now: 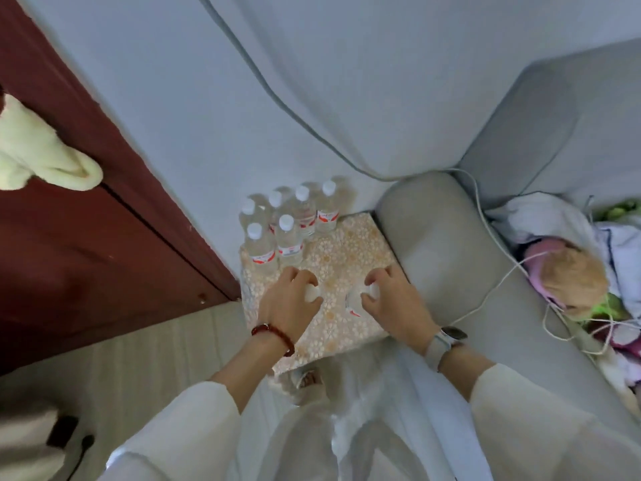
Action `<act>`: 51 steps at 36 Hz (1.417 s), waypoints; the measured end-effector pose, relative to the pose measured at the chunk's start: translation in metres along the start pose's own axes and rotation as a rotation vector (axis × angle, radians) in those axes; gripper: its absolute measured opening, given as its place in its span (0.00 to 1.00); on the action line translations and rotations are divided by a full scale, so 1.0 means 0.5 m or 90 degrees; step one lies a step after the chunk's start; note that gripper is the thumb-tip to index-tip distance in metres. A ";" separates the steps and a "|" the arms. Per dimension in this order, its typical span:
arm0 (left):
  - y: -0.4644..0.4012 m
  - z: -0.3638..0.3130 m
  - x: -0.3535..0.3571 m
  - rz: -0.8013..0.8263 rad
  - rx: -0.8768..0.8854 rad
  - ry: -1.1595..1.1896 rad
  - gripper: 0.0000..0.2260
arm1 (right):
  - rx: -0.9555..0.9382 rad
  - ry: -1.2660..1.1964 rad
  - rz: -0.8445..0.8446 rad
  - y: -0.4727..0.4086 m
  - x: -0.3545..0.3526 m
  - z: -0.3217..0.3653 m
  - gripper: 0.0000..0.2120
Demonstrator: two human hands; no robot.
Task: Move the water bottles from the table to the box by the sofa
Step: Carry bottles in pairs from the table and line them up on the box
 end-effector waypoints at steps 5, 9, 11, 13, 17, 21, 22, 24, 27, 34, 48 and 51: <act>-0.148 -0.028 0.017 0.038 0.030 -0.070 0.12 | 0.032 -0.050 -0.007 -0.145 -0.012 -0.040 0.13; -0.239 -0.033 0.032 0.038 0.043 -0.144 0.13 | 0.024 -0.034 -0.022 -0.249 -0.018 -0.059 0.12; -0.276 -0.031 0.041 0.036 0.040 -0.186 0.13 | 0.012 -0.037 -0.014 -0.294 -0.016 -0.067 0.12; -0.309 -0.030 0.049 0.034 0.034 -0.229 0.13 | -0.004 -0.038 -0.007 -0.331 -0.017 -0.075 0.12; -0.353 -0.027 0.051 -0.006 0.020 -0.312 0.10 | -0.034 -0.046 0.006 -0.380 -0.018 -0.083 0.11; -0.391 -0.018 0.053 -0.048 -0.016 -0.393 0.14 | -0.090 -0.037 0.047 -0.425 -0.005 -0.071 0.12; -0.397 -0.017 0.053 -0.056 -0.020 -0.405 0.14 | -0.103 -0.039 0.056 -0.434 0.000 -0.066 0.11; -0.406 -0.014 0.049 -0.066 -0.032 -0.422 0.15 | -0.134 -0.049 0.060 -0.446 0.005 -0.056 0.11; -0.415 -0.004 0.038 -0.095 -0.056 -0.407 0.16 | -0.165 -0.060 0.047 -0.462 0.005 -0.043 0.09; -0.432 0.023 0.018 -0.115 -0.142 -0.396 0.16 | -0.186 -0.113 0.067 -0.480 0.009 -0.031 0.13; -0.422 0.050 0.026 -0.077 -0.112 -0.255 0.16 | -0.163 -0.105 0.088 -0.497 0.028 -0.048 0.14; -0.419 0.056 0.025 -0.074 -0.119 -0.225 0.15 | -0.181 -0.102 0.096 -0.498 0.030 -0.047 0.14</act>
Point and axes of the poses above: each hand's wrist, its own y-axis away from the middle knuckle, its own x-axis out of the palm, z = x × y, the point moved 10 cm from there along -y, towards the middle knuckle, and after that the axes turned 12 degrees about z, right-handed, at the moved point
